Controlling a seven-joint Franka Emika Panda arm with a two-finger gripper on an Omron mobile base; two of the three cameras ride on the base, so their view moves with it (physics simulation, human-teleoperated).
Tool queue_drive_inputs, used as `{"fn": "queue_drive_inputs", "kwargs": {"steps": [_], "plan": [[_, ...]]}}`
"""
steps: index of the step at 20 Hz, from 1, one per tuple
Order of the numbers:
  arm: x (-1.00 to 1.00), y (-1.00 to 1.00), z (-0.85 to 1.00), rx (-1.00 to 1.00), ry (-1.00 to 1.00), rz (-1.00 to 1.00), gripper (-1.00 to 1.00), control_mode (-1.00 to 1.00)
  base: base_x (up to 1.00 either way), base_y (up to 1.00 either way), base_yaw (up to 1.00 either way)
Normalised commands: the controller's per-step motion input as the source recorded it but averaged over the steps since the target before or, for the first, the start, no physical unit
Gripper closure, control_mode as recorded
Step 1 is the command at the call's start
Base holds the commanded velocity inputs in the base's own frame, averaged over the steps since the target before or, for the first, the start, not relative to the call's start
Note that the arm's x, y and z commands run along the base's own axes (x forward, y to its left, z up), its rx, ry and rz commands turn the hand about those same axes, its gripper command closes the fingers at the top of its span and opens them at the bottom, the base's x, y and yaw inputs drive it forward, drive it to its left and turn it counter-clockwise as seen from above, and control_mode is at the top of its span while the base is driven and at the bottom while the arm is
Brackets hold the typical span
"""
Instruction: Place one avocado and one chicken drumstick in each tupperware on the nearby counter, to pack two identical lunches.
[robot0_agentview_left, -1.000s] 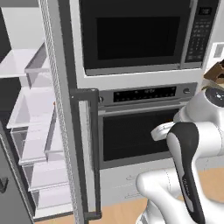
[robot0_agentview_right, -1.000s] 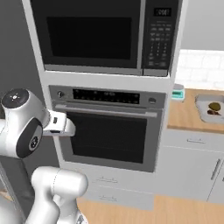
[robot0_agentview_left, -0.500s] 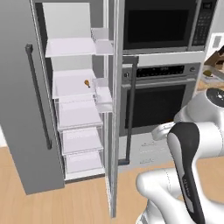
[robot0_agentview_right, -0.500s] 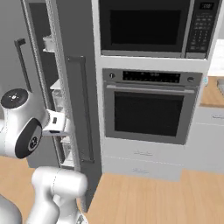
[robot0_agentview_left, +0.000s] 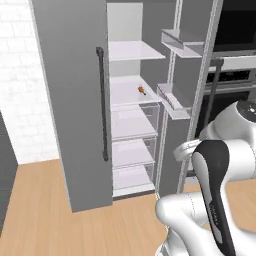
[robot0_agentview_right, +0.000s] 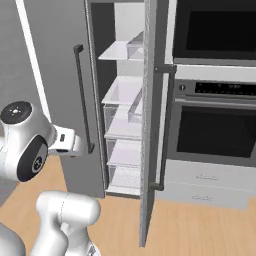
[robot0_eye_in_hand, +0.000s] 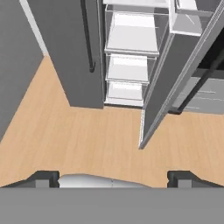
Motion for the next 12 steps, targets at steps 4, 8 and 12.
{"fn": "queue_drive_inputs", "kwargs": {"steps": [4,8,12], "plan": [[0.00,0.00,0.00,0.00,0.00,0.00,-1.00,1.00,0.70,0.61,-0.24],[0.00,0.00,0.00,0.00,0.00,0.00,-1.00,1.00,0.84,-0.01,-0.32],[0.00,0.00,0.00,0.00,0.00,0.00,-1.00,1.00,0.89,-0.01,-0.32]]}}
